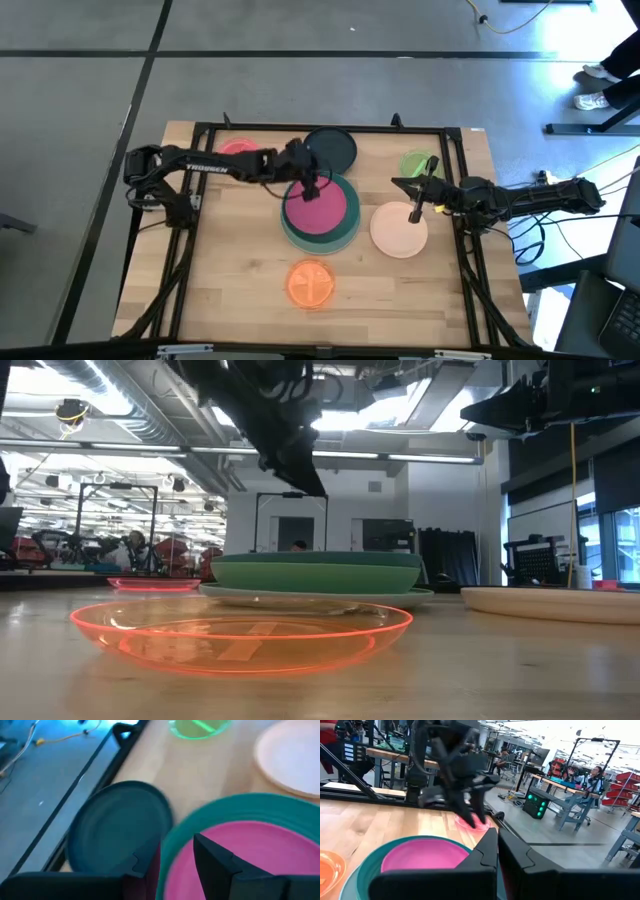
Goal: Stack plastic plates
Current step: Stack the black plate on the pink plate
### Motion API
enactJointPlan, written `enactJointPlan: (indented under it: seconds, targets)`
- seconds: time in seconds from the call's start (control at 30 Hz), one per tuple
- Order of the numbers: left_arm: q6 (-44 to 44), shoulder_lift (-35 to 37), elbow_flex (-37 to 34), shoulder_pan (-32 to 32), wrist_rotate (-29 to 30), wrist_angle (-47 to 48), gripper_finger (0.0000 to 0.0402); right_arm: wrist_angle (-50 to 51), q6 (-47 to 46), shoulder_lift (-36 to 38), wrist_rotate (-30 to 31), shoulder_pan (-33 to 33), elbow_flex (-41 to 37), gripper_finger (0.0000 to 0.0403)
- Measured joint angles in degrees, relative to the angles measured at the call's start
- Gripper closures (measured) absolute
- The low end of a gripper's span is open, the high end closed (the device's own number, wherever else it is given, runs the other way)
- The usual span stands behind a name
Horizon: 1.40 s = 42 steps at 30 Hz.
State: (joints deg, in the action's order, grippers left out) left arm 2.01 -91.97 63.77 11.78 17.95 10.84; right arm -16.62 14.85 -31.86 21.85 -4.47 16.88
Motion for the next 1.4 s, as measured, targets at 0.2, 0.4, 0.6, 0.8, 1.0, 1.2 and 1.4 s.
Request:
enactJointPlan:
  seconds: [0.2, 0.4, 0.6, 0.8, 1.0, 1.2, 1.4]
  targets:
    - [-5.19, -0.27, 0.00, 7.85, -1.42, -0.71, 0.0291, 0.01, 0.02, 0.00, 0.00, -0.02, 0.00, 0.0395]
    - [-11.19, -0.34, 0.00, 14.63, -3.90, -0.73, 0.0291, -0.91, 0.04, 0.00, 0.00, 0.00, 0.00, 0.0395]
    - [-15.07, -0.86, -0.04, 19.42, -8.07, 0.52, 0.0291, -1.44, 0.04, 0.00, 0.02, 0.00, 0.00, 0.0395]
    - [-17.04, -0.86, -0.04, 24.52, -9.54, 2.80, 0.0291, -1.38, 0.05, 0.00, 0.00, -0.02, 0.00, 0.0395]
    - [-22.78, -3.55, -0.04, 28.44, -15.39, 2.67, 0.0292, -1.31, 0.61, 0.00, 0.01, -0.01, 0.00, 0.0395]
    - [-24.87, -9.90, -0.02, 29.23, -19.02, -0.87, 0.0292, -1.27, 0.63, -0.02, 0.02, -0.01, 0.00, 0.0395]
    - [-25.64, -14.68, -0.02, 28.48, -20.67, -5.49, 0.0292, -1.21, 0.64, -0.01, 0.01, -0.01, 0.00, 0.0395]
